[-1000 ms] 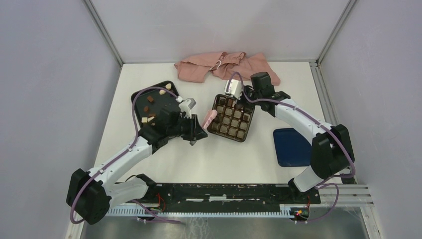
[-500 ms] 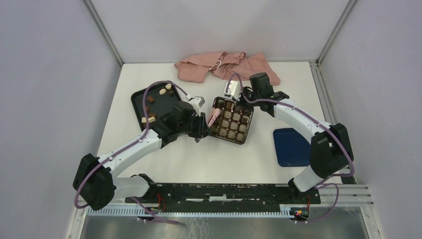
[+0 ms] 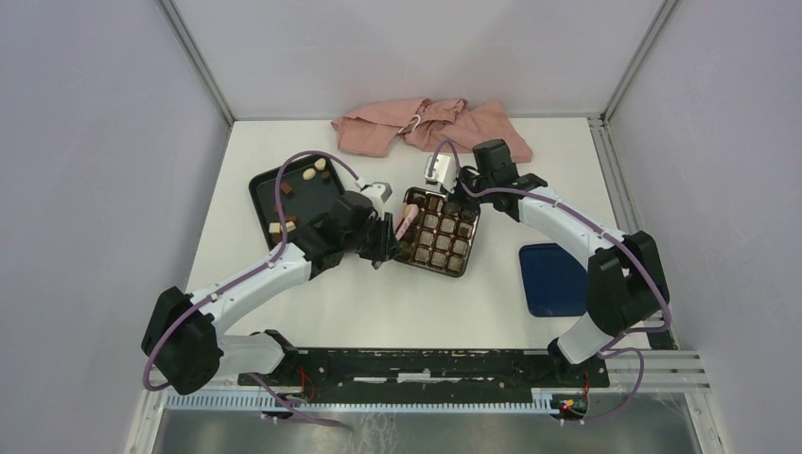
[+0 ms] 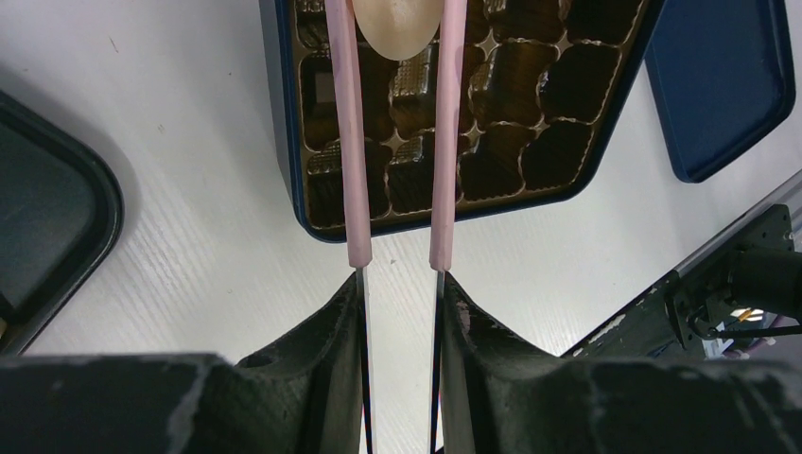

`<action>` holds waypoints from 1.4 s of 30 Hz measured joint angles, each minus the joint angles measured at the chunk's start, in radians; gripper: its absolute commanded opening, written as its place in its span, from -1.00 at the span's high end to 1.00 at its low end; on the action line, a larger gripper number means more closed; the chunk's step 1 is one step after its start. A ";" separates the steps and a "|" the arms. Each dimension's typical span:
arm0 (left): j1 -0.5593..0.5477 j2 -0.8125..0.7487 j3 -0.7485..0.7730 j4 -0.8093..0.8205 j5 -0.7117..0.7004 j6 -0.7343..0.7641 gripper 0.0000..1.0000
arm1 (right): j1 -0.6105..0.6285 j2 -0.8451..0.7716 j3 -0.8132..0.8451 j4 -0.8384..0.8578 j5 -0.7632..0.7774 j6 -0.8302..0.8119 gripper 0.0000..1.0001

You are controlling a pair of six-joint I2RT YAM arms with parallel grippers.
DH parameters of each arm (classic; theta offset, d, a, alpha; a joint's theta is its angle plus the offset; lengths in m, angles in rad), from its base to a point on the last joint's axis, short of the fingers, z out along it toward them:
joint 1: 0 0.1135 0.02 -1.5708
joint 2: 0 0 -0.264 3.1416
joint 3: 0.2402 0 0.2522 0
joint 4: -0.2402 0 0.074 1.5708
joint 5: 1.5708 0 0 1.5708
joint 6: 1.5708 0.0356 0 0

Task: Pack the chocolate
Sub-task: Place the fake chocolate in the packing box.

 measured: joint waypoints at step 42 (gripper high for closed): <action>-0.032 0.138 0.080 -0.053 -0.119 0.048 0.50 | 0.000 0.062 0.001 -0.014 -0.047 0.027 1.00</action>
